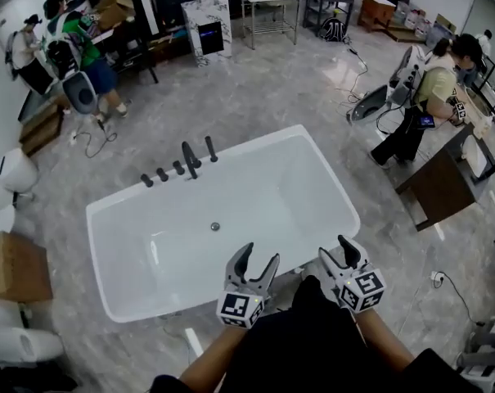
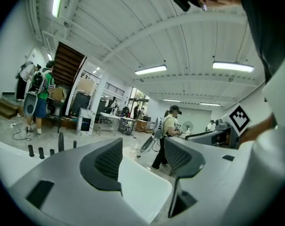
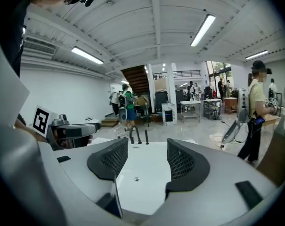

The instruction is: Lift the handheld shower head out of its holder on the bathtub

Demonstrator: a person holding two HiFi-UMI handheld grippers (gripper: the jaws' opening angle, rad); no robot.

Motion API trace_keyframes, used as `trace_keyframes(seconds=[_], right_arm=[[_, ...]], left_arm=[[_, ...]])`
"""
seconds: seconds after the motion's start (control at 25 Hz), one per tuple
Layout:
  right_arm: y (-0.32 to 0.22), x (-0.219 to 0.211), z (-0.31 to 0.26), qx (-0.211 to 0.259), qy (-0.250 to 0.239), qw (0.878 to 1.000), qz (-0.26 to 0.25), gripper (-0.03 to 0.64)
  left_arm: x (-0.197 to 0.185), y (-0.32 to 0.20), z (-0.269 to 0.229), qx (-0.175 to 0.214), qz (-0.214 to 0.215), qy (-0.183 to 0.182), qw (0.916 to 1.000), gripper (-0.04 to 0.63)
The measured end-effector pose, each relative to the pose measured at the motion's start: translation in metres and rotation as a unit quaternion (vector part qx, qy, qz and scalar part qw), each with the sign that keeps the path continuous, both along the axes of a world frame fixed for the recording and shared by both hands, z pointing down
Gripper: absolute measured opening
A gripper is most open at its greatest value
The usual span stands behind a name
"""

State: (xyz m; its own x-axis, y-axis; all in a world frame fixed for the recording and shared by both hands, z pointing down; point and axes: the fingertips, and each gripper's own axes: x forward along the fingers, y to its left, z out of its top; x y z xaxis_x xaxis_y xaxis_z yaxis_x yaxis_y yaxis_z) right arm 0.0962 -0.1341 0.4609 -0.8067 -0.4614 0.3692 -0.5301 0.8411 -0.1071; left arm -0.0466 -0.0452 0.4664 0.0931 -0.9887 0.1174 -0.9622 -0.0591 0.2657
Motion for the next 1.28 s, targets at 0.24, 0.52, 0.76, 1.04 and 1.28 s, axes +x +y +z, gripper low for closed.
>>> trace_keyframes(seconds=[0.24, 0.52, 0.76, 1.04, 1.28], right_arm=[[-0.066, -0.025, 0.001, 0.011, -0.008, 0.994, -0.105, 0.227], [-0.122, -0.026, 0.023, -0.030, -0.010, 0.987, -0.155, 0.227], [-0.152, -0.041, 0.031, -0.052, -0.022, 0.979, -0.197, 0.227], [-0.181, -0.051, 0.052, -0.068, -0.022, 0.969, -0.237, 0.227], [-0.202, -0.074, 0.074, -0.067, -0.014, 0.969, -0.236, 0.227]], left_arm=[[-0.003, -0.064, 0.009, -0.012, -0.071, -0.003, 0.9974, 0.259], [0.017, -0.115, 0.011, -0.032, -0.106, -0.020, 0.9937, 0.259], [0.003, -0.139, 0.023, -0.066, -0.150, -0.031, 0.9861, 0.259], [-0.032, -0.173, 0.053, -0.093, -0.216, -0.007, 0.9719, 0.259], [-0.079, -0.191, 0.084, -0.101, -0.242, -0.001, 0.9650, 0.259]])
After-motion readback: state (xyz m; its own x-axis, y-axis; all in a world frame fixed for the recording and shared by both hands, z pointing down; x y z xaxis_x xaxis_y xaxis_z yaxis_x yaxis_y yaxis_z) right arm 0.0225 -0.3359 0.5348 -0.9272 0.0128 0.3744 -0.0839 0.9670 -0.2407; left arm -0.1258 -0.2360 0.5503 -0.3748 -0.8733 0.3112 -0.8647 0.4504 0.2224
